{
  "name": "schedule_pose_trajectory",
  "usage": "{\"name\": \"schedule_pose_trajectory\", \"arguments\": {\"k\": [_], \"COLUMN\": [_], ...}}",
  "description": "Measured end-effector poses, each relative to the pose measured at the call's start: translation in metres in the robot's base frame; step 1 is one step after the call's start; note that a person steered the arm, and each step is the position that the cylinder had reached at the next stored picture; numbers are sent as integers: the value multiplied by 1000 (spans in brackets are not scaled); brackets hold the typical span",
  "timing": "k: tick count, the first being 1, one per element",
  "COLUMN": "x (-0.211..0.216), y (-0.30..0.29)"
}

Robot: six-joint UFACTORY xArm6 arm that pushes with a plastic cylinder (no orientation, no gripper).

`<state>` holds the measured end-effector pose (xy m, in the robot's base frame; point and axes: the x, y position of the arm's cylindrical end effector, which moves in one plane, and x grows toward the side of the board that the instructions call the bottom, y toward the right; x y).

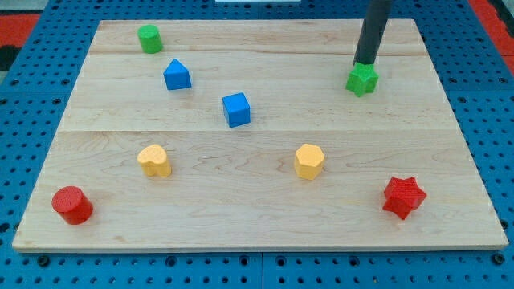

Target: Move the green star slightly down

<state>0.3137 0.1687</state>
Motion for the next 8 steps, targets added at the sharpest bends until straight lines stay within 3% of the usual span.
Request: {"name": "schedule_pose_trajectory", "arguments": {"k": [1,3,4,7,8], "x": [7,34,58,-35,-34], "y": [10,119,119,64,61]}}
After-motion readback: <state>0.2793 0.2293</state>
